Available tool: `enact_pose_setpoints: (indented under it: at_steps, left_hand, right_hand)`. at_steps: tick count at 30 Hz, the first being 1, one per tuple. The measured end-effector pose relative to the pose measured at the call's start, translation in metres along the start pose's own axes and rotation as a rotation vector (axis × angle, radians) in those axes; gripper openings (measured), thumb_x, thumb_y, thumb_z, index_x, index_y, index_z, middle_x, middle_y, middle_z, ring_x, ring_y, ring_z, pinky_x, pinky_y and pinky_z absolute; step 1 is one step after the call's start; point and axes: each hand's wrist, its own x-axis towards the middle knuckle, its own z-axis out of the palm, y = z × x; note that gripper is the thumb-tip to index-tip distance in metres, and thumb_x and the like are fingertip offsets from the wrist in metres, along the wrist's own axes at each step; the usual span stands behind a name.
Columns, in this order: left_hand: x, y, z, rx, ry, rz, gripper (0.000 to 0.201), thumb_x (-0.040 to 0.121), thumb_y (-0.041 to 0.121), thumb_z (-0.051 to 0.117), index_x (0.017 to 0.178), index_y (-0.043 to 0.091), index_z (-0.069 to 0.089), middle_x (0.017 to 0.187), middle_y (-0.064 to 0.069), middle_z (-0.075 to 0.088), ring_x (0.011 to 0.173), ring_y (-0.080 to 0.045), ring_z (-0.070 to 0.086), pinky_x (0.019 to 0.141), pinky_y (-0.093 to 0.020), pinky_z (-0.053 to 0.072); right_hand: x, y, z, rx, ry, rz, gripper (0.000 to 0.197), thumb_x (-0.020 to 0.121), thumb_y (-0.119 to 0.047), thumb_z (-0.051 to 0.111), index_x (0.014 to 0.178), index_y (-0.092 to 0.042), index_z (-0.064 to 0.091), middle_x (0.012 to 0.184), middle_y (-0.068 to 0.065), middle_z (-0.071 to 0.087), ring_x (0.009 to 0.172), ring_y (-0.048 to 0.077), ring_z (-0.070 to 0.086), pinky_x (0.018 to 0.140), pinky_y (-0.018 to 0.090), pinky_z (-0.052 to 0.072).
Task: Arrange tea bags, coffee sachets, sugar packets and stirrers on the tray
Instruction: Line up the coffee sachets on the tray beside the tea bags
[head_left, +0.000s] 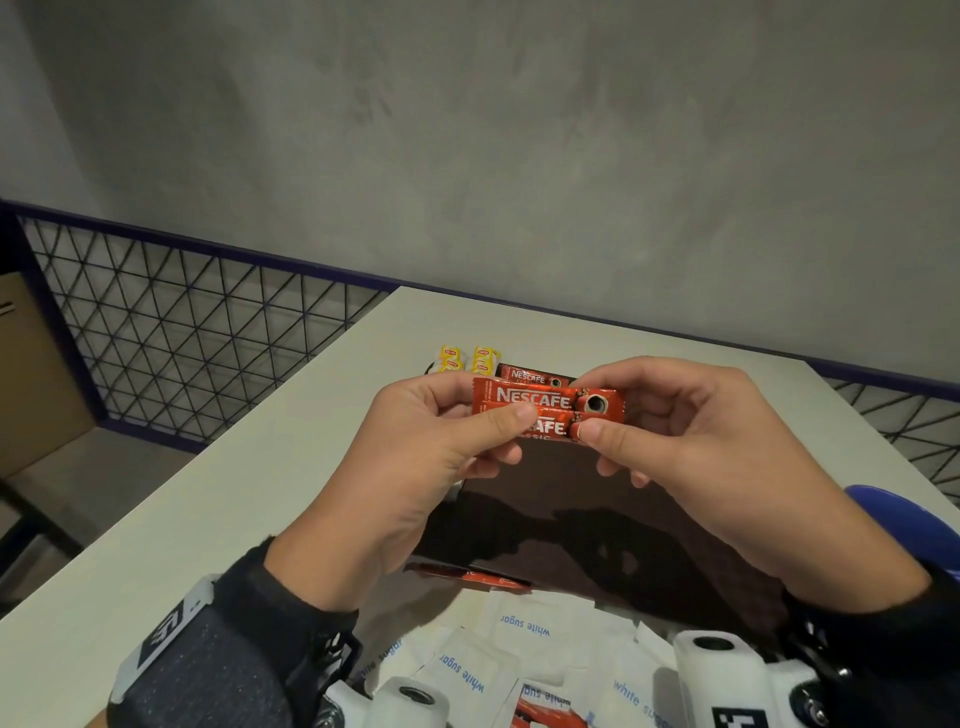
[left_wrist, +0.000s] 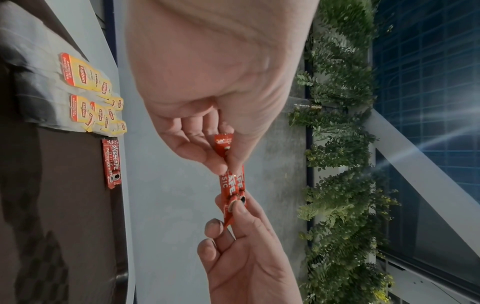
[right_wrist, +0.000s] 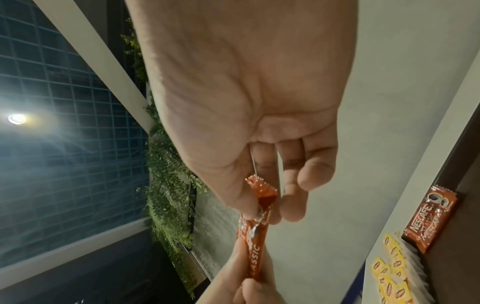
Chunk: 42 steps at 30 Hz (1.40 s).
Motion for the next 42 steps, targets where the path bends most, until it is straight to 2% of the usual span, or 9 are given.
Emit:
enact_pose_setpoints:
  at_steps: [5, 9, 11, 15, 19, 23, 30, 37, 42]
  left_hand:
    - [-0.002, 0.0, 0.002, 0.048, -0.002, 0.025, 0.028, 0.077, 0.021, 0.084, 0.103, 0.014, 0.076, 0.093, -0.005, 0.08, 0.065, -0.01, 0.068, 0.061, -0.021, 0.051]
    - [-0.004, 0.002, 0.003, 0.152, -0.032, 0.057, 0.029, 0.08, 0.019, 0.085, 0.106, 0.021, 0.072, 0.088, -0.002, 0.08, 0.067, -0.014, 0.072, 0.064, -0.026, 0.053]
    - [-0.003, 0.004, 0.002, 0.164, -0.047, 0.051, 0.037, 0.082, 0.02, 0.083, 0.114, 0.027, 0.065, 0.09, 0.0, 0.081, 0.068, -0.017, 0.075, 0.063, -0.028, 0.053]
    - [0.009, 0.006, -0.007, 0.07, 0.069, 0.019, 0.04, 0.087, 0.023, 0.081, 0.119, 0.03, 0.058, 0.09, 0.005, 0.08, 0.069, -0.019, 0.076, 0.065, -0.035, 0.055]
    - [0.019, 0.01, -0.021, -0.014, 0.2, 0.022, 0.035, 0.089, 0.019, 0.079, 0.116, 0.027, 0.059, 0.095, 0.0, 0.079, 0.066, -0.02, 0.075, 0.06, -0.037, 0.059]
    - [0.023, 0.015, -0.033, -0.082, 0.253, 0.035, 0.027, 0.09, 0.018, 0.077, 0.112, 0.026, 0.063, 0.101, -0.005, 0.077, 0.064, -0.018, 0.072, 0.054, -0.031, 0.052]
    - [0.027, 0.019, -0.048, -0.202, 0.264, 0.072, 0.014, 0.09, 0.014, 0.074, 0.102, 0.019, 0.069, 0.084, 0.0, 0.075, 0.059, -0.013, 0.065, 0.05, -0.027, 0.045]
    - [0.028, 0.012, -0.046, -0.209, 0.239, 0.067, 0.005, 0.09, 0.016, 0.074, 0.093, 0.019, 0.071, 0.079, 0.001, 0.074, 0.058, -0.014, 0.063, 0.05, -0.028, 0.042]
    - [0.027, 0.011, -0.043, -0.178, 0.234, 0.068, 0.004, 0.089, 0.017, 0.074, 0.092, 0.02, 0.072, 0.081, 0.0, 0.075, 0.06, -0.013, 0.064, 0.051, -0.027, 0.043]
  right_hand:
    - [-0.003, 0.0, 0.001, -0.046, 0.014, -0.006, 0.02, 0.084, -0.021, 0.078, 0.102, -0.029, 0.076, 0.095, -0.011, 0.078, 0.08, 0.009, 0.073, 0.063, 0.017, 0.053]
    - [-0.004, 0.0, 0.0, -0.254, -0.039, 0.032, 0.014, 0.086, -0.028, 0.078, 0.098, -0.034, 0.079, 0.094, -0.015, 0.077, 0.087, 0.009, 0.073, 0.077, 0.035, 0.06]
    - [0.0, -0.003, -0.005, -0.315, -0.051, 0.053, 0.011, 0.086, -0.029, 0.079, 0.095, -0.035, 0.079, 0.089, -0.017, 0.077, 0.083, 0.006, 0.072, 0.08, 0.037, 0.059]
    - [0.041, -0.003, -0.02, -0.339, -0.025, 0.134, 0.007, 0.086, -0.017, 0.079, 0.091, -0.022, 0.079, 0.075, -0.006, 0.077, 0.062, 0.0, 0.065, 0.063, 0.013, 0.048]
    - [0.106, 0.034, -0.018, -0.407, -0.05, 0.333, 0.003, 0.087, -0.014, 0.079, 0.089, -0.015, 0.077, 0.071, 0.002, 0.074, 0.061, 0.012, 0.06, 0.061, 0.028, 0.048]
    - [0.144, 0.072, 0.0, -0.6, -0.135, 0.443, 0.007, 0.089, -0.013, 0.076, 0.095, -0.008, 0.076, 0.07, 0.0, 0.069, 0.056, 0.008, 0.059, 0.042, 0.015, 0.042]
    - [0.172, 0.103, 0.019, -0.725, -0.193, 0.527, 0.011, 0.093, -0.023, 0.072, 0.098, -0.013, 0.074, 0.093, 0.006, 0.074, 0.082, 0.018, 0.064, 0.062, 0.028, 0.049]
    - [0.177, 0.111, 0.024, -0.81, -0.274, 0.521, 0.013, 0.091, -0.02, 0.075, 0.103, -0.018, 0.071, 0.092, 0.003, 0.07, 0.078, 0.016, 0.063, 0.074, 0.032, 0.059]
    - [0.177, 0.112, 0.027, -0.828, -0.236, 0.5, 0.019, 0.091, -0.016, 0.075, 0.108, -0.016, 0.067, 0.085, 0.002, 0.066, 0.074, 0.015, 0.064, 0.062, 0.026, 0.057]
